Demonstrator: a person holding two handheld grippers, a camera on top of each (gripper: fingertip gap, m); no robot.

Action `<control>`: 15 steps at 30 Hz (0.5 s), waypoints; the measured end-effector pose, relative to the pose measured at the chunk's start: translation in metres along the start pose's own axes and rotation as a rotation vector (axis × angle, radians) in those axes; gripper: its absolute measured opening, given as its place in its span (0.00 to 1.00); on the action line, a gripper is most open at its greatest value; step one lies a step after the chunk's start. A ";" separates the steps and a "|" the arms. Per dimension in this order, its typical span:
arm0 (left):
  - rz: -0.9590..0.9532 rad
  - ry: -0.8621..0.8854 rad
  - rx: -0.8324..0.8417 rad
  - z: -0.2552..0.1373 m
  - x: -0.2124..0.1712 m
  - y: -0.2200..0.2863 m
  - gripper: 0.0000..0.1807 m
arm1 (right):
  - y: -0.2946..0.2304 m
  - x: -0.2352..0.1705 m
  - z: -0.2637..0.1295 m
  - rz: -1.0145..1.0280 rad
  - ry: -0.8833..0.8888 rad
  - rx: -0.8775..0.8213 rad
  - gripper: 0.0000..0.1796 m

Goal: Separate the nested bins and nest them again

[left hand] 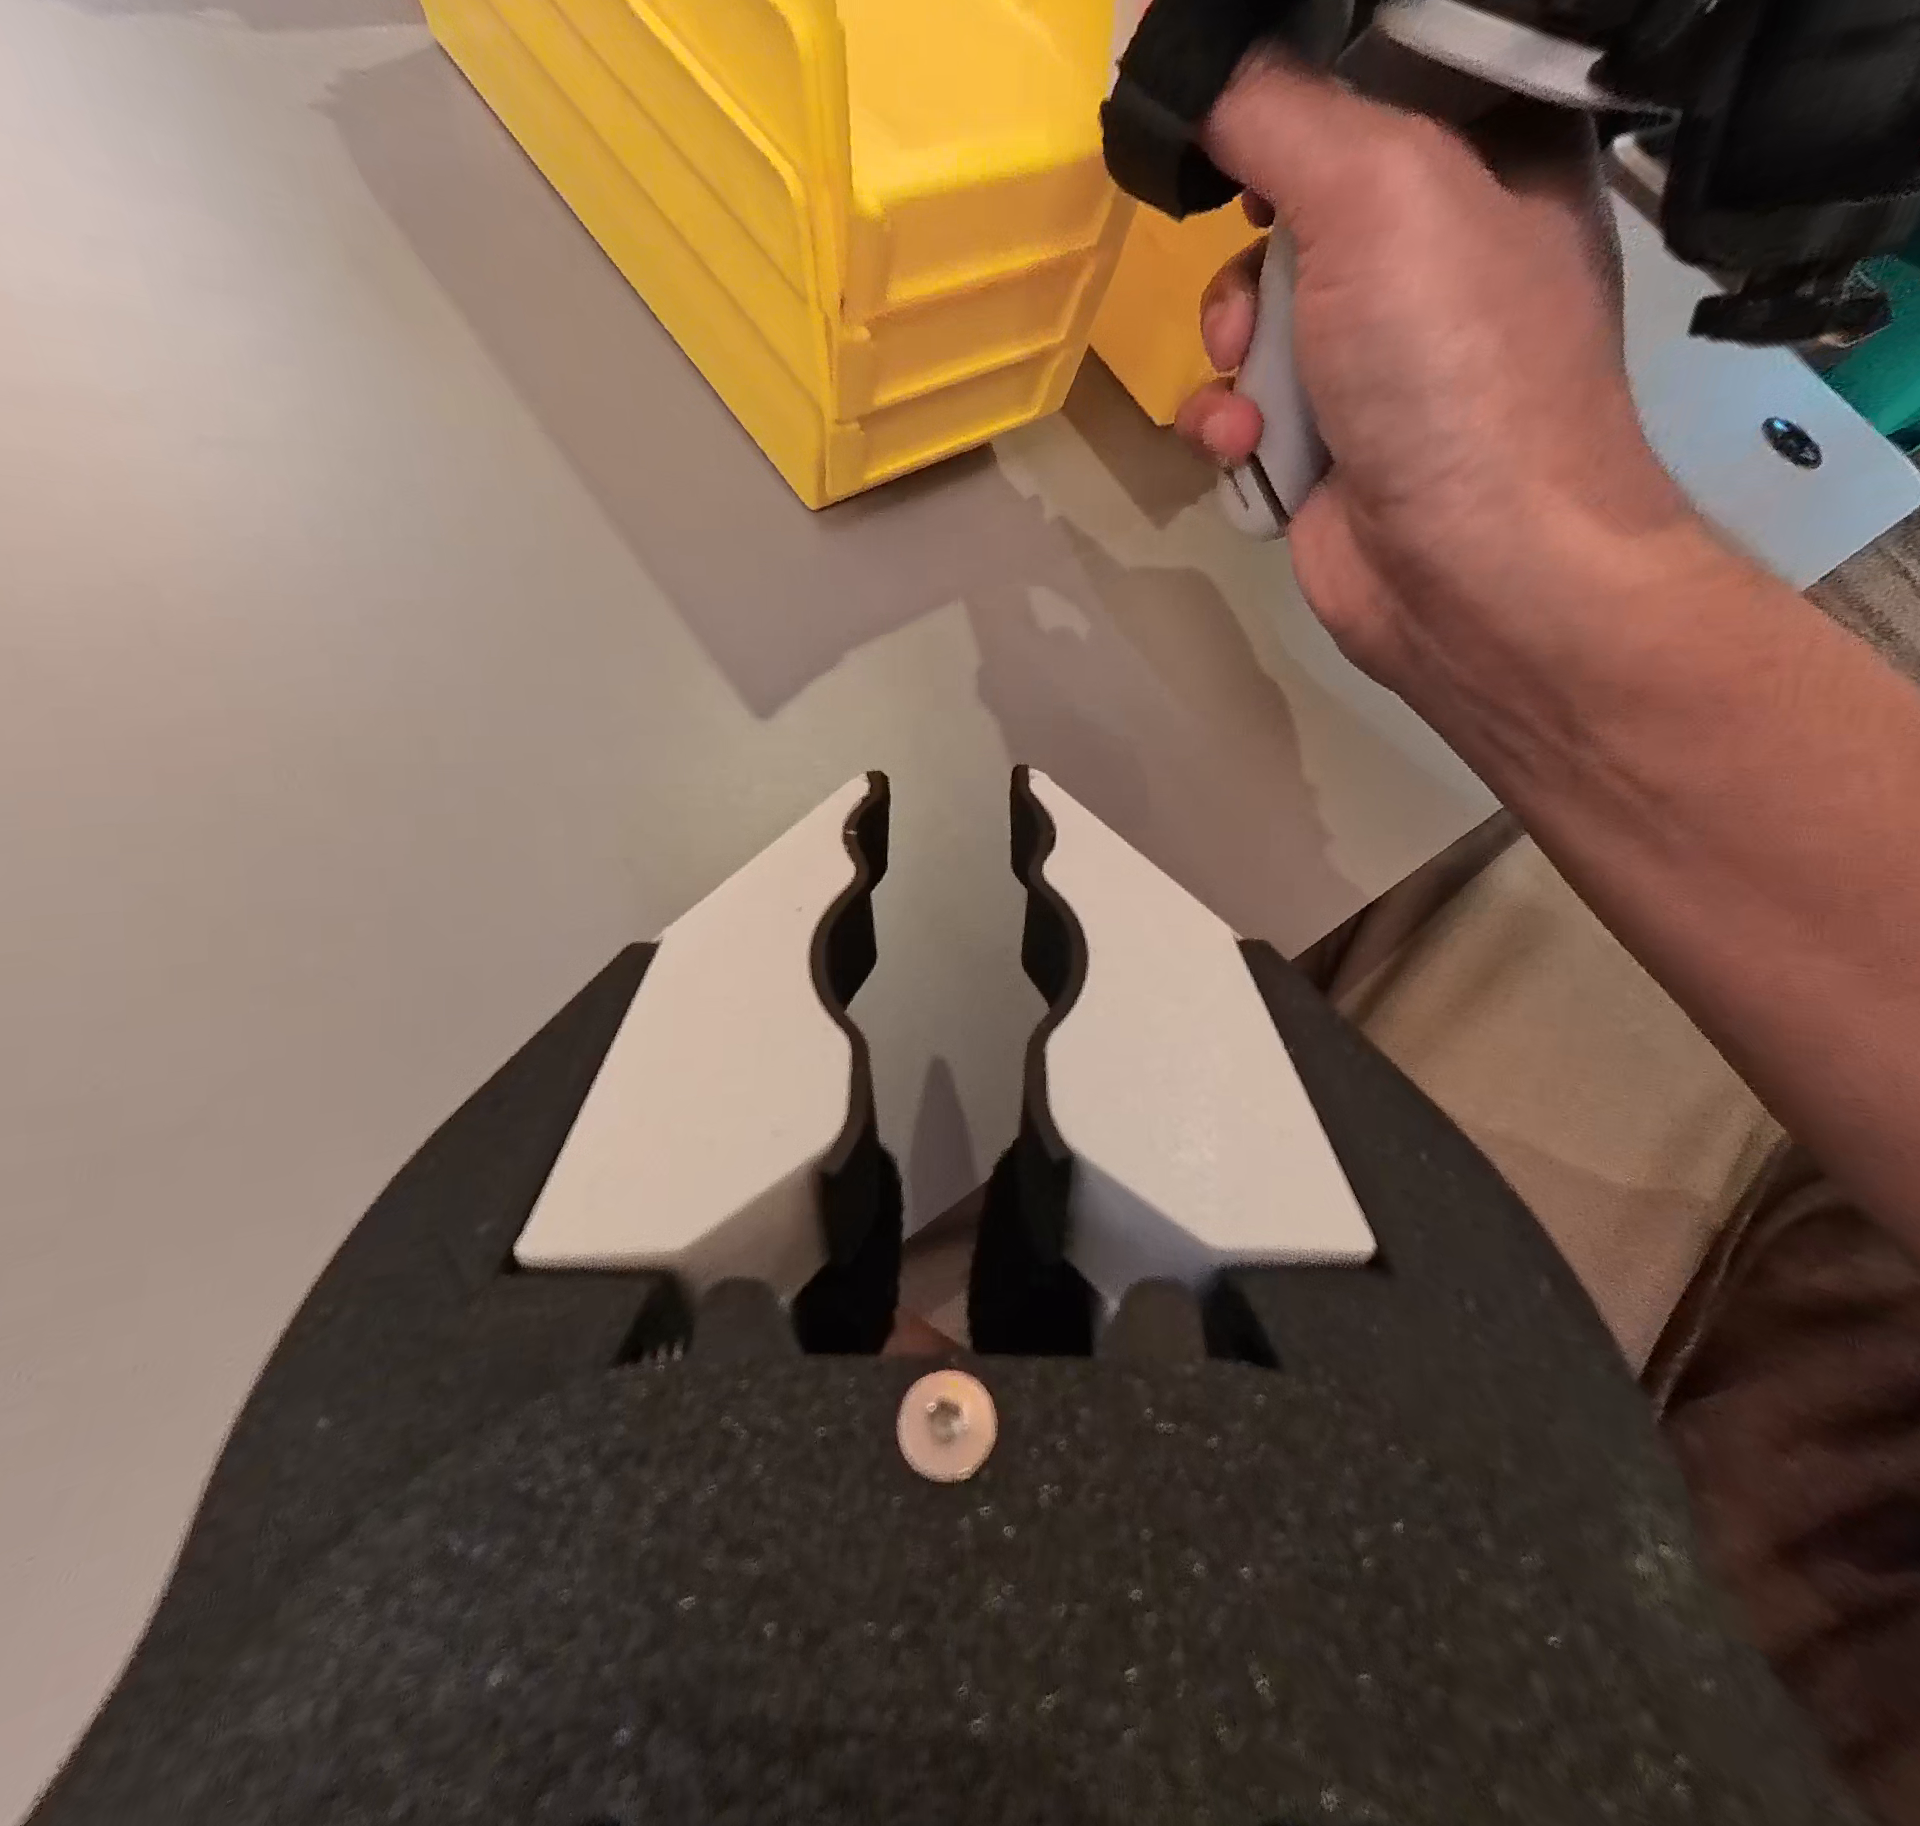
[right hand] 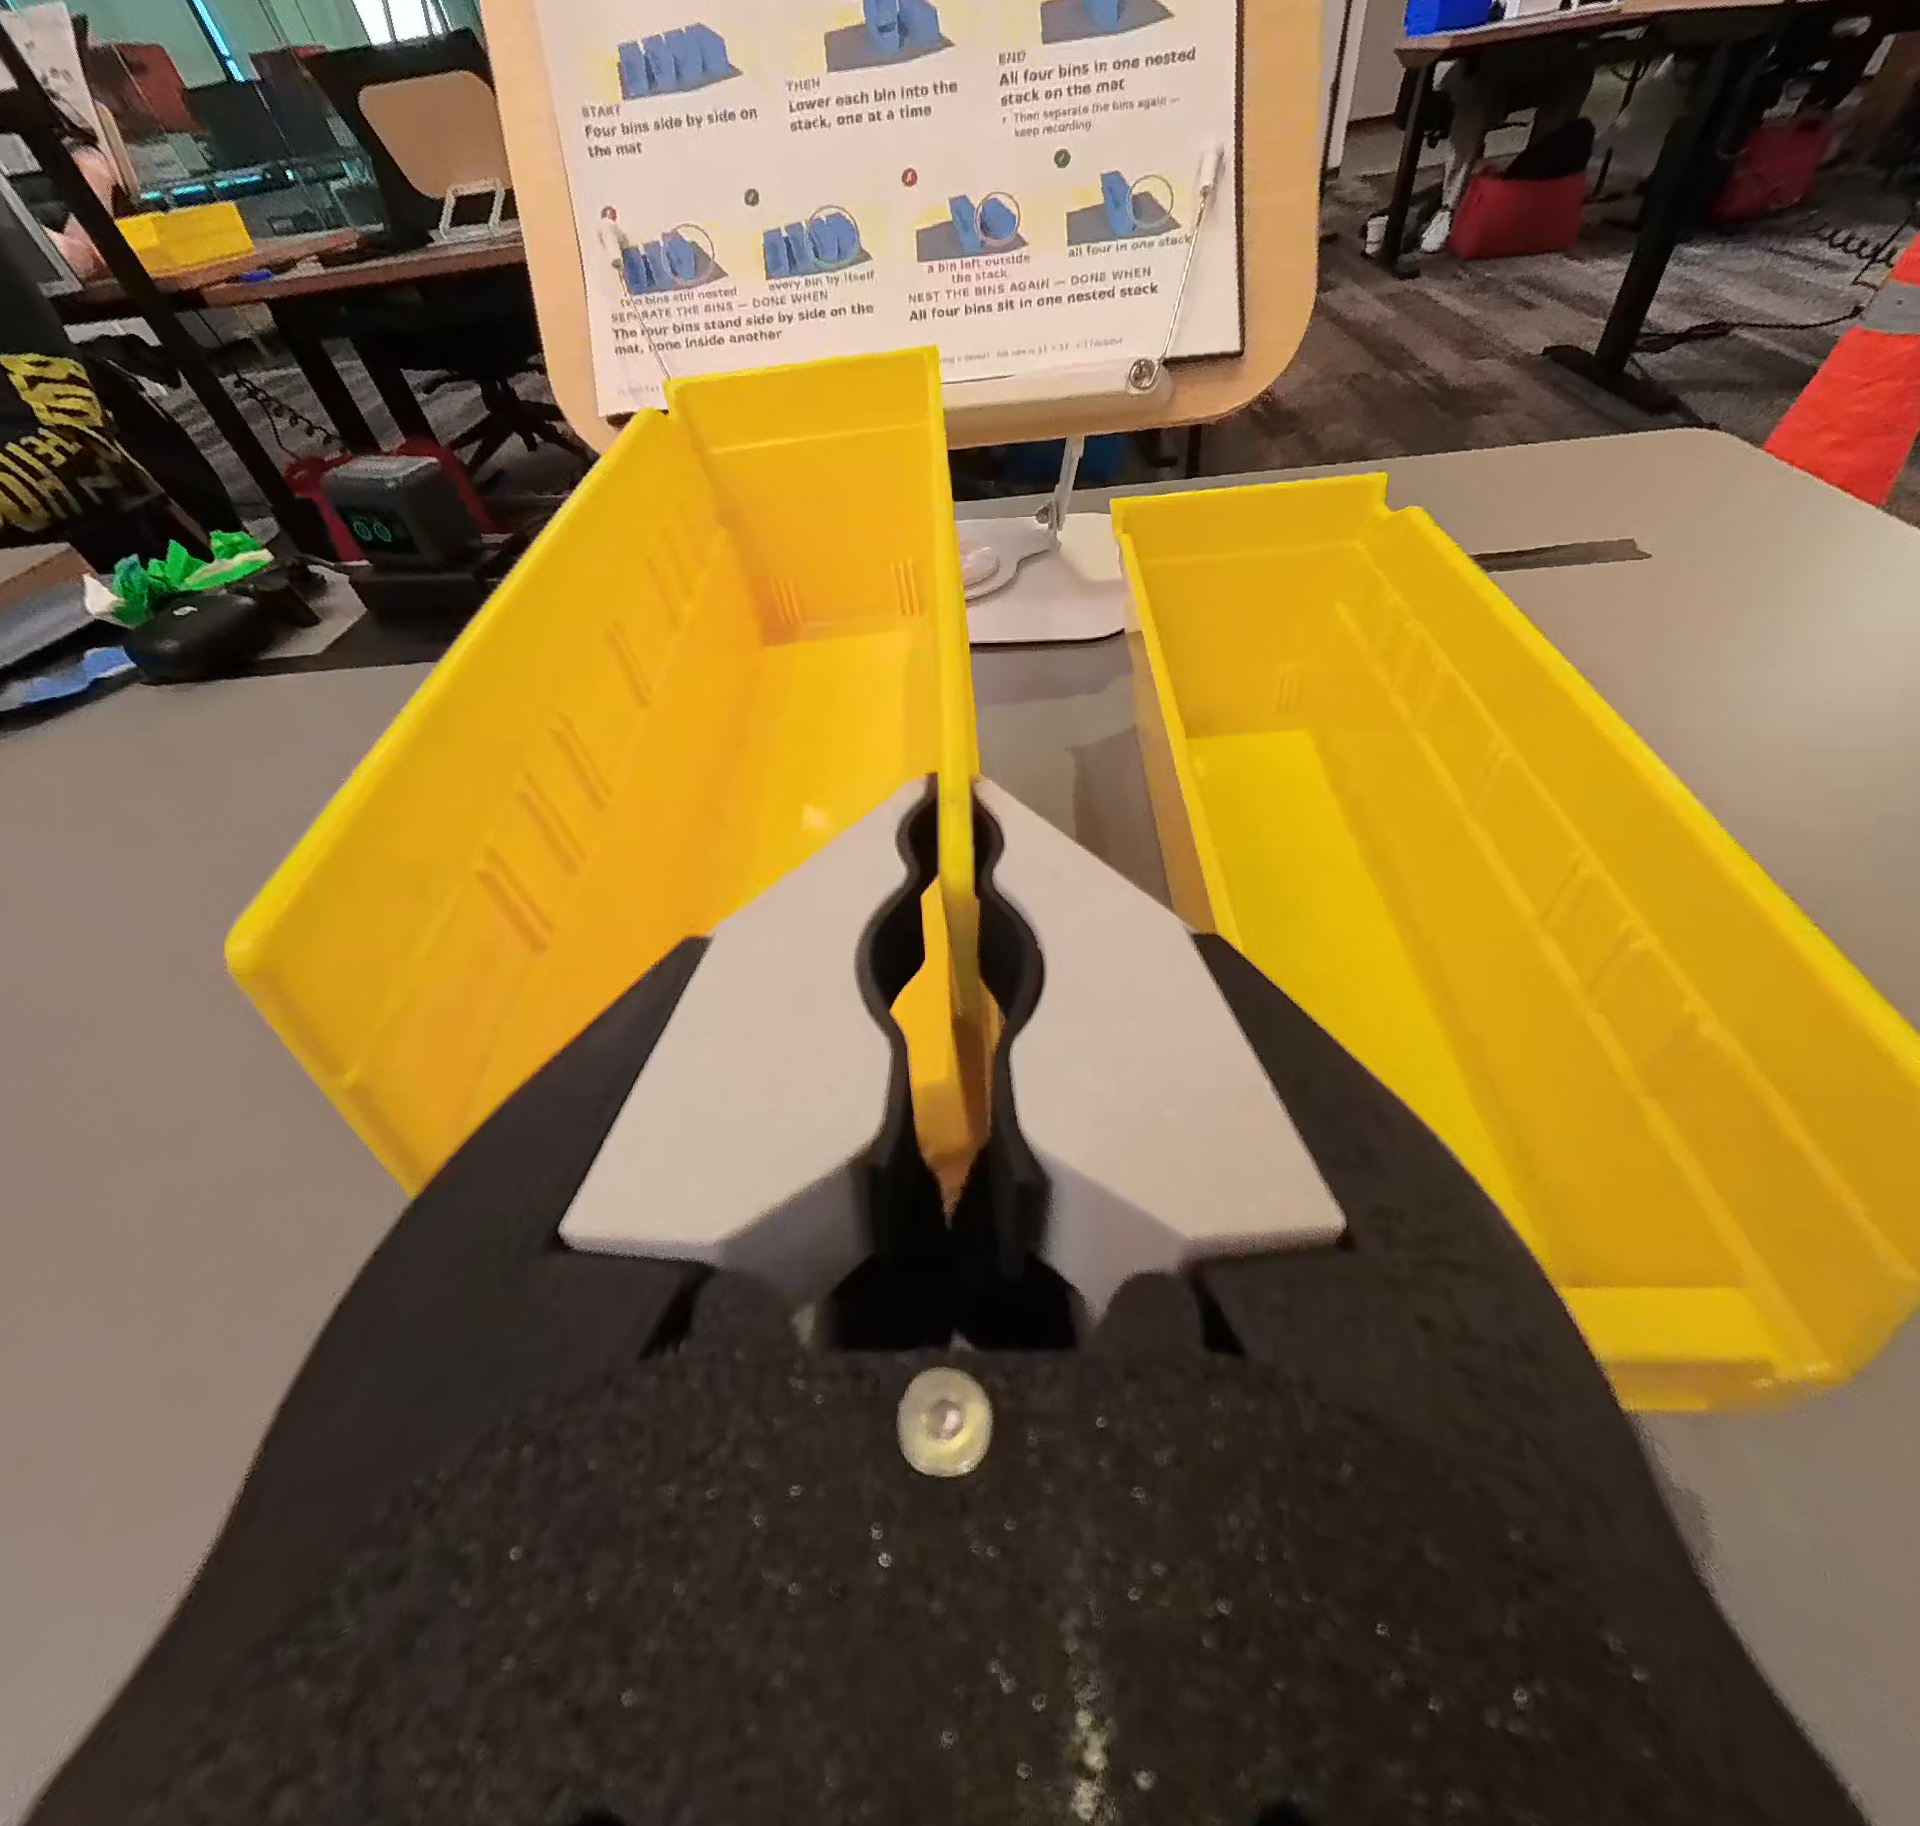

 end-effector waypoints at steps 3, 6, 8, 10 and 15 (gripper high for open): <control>0.002 -0.002 -0.001 0.000 0.000 0.001 0.12 | 0.000 -0.002 -0.003 -0.014 -0.024 0.017 0.03; 0.001 0.001 0.003 0.000 0.000 0.000 0.12 | -0.002 0.001 -0.014 -0.029 -0.048 0.067 0.15; -0.002 0.000 0.004 0.000 0.000 -0.002 0.12 | 0.000 0.003 -0.031 -0.050 -0.048 0.094 0.19; -0.006 0.000 0.004 -0.001 0.000 -0.002 0.12 | 0.004 0.001 -0.054 -0.082 -0.039 0.137 0.20; -0.008 -0.004 -0.001 0.000 -0.001 -0.001 0.12 | 0.033 -0.037 -0.118 -0.122 -0.079 0.177 0.24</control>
Point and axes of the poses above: each gripper's, where its closed fingertips meet, z out along the fingers, x out of its top, y = z × x across the jaws, the point moved 5 cm from there along -z, back along the fingers, and after that the axes turned 5 degrees about y, right-handed, at the moved point
